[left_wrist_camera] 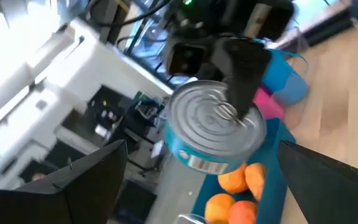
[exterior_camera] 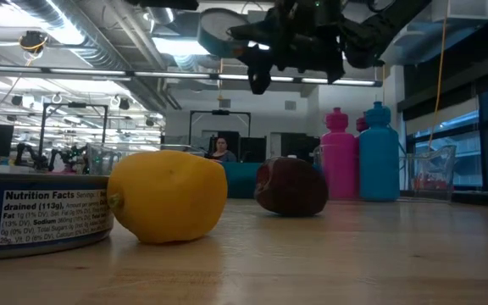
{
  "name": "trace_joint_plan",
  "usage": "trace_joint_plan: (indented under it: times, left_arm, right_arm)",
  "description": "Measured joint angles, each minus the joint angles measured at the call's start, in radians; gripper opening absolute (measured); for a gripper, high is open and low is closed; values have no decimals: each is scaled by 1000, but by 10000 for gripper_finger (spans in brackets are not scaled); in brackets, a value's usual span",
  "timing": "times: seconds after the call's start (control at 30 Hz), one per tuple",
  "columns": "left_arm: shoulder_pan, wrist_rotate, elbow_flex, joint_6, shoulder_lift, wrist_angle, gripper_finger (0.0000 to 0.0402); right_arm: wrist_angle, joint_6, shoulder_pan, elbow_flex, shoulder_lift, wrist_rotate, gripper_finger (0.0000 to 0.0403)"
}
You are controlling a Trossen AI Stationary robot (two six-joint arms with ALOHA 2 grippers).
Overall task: Pick & Place Food Item
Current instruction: Put the top yellow blue tuna can into the left transparent bin
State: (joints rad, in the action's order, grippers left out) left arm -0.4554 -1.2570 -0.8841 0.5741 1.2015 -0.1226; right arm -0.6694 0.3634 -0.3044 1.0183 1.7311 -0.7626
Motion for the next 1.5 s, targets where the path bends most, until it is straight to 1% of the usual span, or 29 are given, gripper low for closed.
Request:
trace_joint_plan:
  times: [0.07,0.13,0.2,0.27,0.33,0.4,0.47,0.57,0.7,0.93,1.1,1.17,1.5]
  left_arm:
    - [7,-19,0,-69,0,2,400]
    - [10,-34,1,-148,-14,14,400]
    - [17,-10,1,-256,-36,26,400]
    - [31,82,1,-373,-65,71,400]
    - [57,216,1,-487,-87,108,400]
    - [92,327,1,-572,-104,151,400]
    - [131,399,1,-628,-106,182,400]
    - [184,480,2,-662,-102,202,400]
    - [251,585,2,-670,-99,193,400]
    - [353,837,2,-698,-99,127,400]
    - [403,953,2,-729,-90,126,393]
    - [414,978,2,-730,-88,127,384]
    - [441,990,2,-721,-70,127,306]
  right_arm:
    - [82,-64,9,0,-25,44,145]
    - [166,-143,23,0,-54,114,145]
    - [251,-223,38,0,-82,190,145]
    - [315,-282,54,0,-102,252,145]
    - [346,-324,70,0,-114,292,145]
    - [348,-351,86,0,-120,303,145]
    - [348,-375,105,0,-123,303,145]
    - [349,-401,131,0,-123,303,145]
    - [348,-427,158,0,-123,303,145]
    - [348,-433,177,0,-123,328,145]
    - [345,-435,182,0,-123,329,145]
    - [341,-435,182,0,-123,329,145]
    - [341,-435,182,0,-123,329,145]
